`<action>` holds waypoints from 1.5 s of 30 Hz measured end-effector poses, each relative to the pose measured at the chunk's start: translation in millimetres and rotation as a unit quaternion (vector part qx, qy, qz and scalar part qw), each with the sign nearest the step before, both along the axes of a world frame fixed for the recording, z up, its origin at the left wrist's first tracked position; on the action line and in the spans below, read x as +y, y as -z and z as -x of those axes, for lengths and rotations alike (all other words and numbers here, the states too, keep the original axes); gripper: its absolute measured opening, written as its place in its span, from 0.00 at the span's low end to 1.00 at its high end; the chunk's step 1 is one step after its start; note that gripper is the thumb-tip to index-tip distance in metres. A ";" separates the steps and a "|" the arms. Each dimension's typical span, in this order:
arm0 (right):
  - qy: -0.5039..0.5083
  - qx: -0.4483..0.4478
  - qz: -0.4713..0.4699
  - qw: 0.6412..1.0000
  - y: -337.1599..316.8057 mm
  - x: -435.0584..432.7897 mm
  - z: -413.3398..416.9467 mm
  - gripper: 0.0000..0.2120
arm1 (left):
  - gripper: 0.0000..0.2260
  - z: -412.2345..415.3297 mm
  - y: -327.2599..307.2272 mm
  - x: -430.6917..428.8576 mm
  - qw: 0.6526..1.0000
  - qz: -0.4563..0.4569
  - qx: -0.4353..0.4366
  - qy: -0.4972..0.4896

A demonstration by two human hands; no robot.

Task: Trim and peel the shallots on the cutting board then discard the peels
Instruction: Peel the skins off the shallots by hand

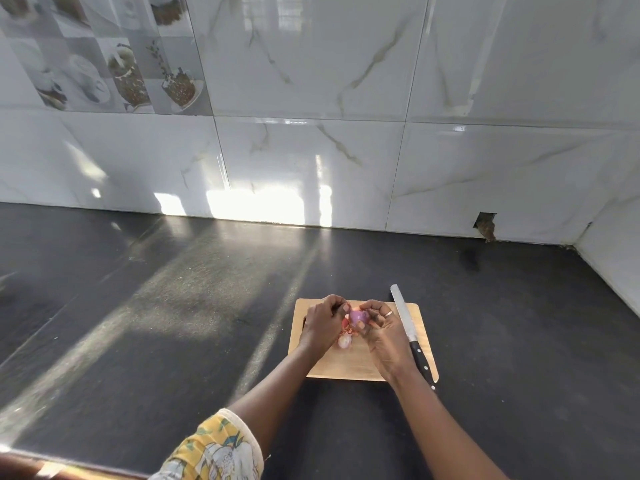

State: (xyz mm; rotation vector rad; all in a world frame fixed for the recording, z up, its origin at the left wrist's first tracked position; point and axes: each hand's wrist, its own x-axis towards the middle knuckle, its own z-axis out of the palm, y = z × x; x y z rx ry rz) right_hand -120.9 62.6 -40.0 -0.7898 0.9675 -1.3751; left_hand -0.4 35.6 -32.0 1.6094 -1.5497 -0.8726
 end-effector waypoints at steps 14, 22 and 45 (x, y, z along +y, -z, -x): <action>-0.004 -0.067 -0.010 0.998 -1.1 -4.3 9.8 0.13 | 0.06 -8.2 0.5 0.6 0.999 0.019 0.024 -0.036; 0.011 -0.054 -0.009 0.998 5.8 -9.2 7.2 0.43 | 0.15 -6.5 2.9 -1.0 0.998 0.055 0.009 0.037; 0.040 0.032 -0.021 0.998 7.2 -9.1 10.3 0.14 | 0.07 -1.0 5.8 0.7 0.974 -0.046 0.219 0.035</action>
